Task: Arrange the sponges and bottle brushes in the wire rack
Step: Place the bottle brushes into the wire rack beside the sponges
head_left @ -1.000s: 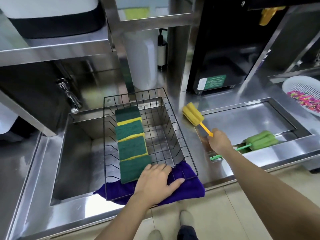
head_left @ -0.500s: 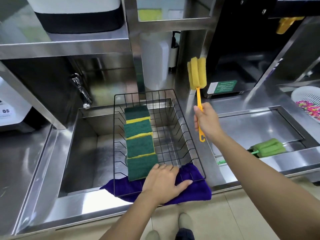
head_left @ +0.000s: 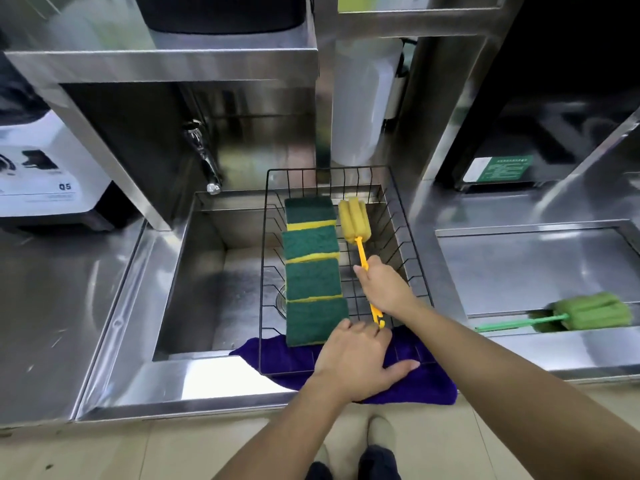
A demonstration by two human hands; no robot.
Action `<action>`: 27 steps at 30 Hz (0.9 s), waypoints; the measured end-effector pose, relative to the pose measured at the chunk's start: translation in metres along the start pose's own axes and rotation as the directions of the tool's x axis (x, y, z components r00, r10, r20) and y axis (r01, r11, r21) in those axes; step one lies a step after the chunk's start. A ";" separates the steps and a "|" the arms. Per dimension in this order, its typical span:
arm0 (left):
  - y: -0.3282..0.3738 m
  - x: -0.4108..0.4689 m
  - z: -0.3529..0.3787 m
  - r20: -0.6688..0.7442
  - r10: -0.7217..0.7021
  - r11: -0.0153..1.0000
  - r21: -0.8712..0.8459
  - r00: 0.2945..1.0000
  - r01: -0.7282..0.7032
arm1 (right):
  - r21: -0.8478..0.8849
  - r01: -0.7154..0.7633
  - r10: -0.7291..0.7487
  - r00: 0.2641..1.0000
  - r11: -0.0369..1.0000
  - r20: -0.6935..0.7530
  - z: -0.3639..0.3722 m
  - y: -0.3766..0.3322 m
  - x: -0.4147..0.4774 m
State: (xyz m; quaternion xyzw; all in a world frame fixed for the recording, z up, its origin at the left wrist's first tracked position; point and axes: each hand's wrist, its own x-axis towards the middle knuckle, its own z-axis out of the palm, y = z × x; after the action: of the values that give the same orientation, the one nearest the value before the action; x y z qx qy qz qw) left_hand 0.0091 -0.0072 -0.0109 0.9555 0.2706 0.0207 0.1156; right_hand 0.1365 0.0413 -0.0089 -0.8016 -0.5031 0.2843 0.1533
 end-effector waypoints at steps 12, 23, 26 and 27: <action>0.001 0.001 0.000 -0.022 0.011 1.000 -0.022 1.000 -0.011 | -0.065 -0.050 0.062 0.978 0.997 0.200 0.009 0.009 0.009; 0.002 0.002 -0.004 -0.024 0.022 0.999 -0.047 0.999 -0.023 | -0.179 0.158 -0.082 0.925 0.971 0.371 -0.037 0.004 -0.007; 0.009 0.003 -0.004 -0.116 0.015 0.995 -0.091 0.993 -0.026 | -0.051 0.180 -0.163 0.958 0.982 0.237 -0.059 0.015 -0.020; 0.020 0.009 -0.004 -0.127 0.036 0.994 -0.097 0.991 -0.048 | 0.013 0.164 -0.164 0.974 0.986 0.155 -0.070 0.027 -0.029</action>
State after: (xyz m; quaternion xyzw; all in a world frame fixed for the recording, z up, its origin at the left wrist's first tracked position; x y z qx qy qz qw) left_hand 0.0260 -0.0181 -0.0028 0.9508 0.2558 0.0966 0.1455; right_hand 0.1889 0.0062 0.0406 -0.7326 -0.5781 0.3322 0.1367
